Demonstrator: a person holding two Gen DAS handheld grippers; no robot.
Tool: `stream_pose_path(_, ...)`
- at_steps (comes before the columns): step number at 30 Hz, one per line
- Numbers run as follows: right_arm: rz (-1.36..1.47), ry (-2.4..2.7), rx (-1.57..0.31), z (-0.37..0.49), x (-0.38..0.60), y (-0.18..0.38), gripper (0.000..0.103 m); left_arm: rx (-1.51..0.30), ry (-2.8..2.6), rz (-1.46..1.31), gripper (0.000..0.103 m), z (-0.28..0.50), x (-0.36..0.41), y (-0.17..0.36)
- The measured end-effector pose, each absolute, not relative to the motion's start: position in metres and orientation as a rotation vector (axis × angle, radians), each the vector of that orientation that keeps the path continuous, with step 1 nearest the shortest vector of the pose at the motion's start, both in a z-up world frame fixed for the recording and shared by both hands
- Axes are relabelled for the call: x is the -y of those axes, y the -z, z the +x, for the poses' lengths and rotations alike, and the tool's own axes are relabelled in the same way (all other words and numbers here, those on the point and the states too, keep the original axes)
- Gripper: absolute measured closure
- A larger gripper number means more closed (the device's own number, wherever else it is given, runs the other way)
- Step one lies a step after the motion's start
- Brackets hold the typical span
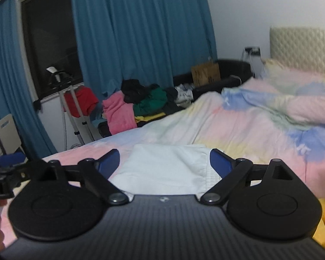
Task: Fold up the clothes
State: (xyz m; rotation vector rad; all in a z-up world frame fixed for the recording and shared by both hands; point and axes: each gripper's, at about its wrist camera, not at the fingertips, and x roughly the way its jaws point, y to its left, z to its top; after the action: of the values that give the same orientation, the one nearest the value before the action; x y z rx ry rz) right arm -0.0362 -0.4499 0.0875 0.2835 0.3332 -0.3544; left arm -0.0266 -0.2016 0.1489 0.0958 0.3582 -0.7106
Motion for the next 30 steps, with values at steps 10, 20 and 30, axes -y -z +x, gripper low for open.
stream_pose_path(10,0.224,0.353,-0.272,-0.063,0.392,-0.05,0.011,-0.341,0.659,0.113,0.0,-0.075,0.166,-0.114)
stream_pose_path(20,0.193,0.38,-0.303,-0.056,0.373,0.003,0.011,-0.35,0.603,0.106,0.0,-0.071,0.15,-0.074)
stream_pose_path(30,0.161,0.418,-0.331,-0.047,0.368,0.026,0.011,-0.381,0.584,0.097,0.0,-0.057,0.146,-0.048)
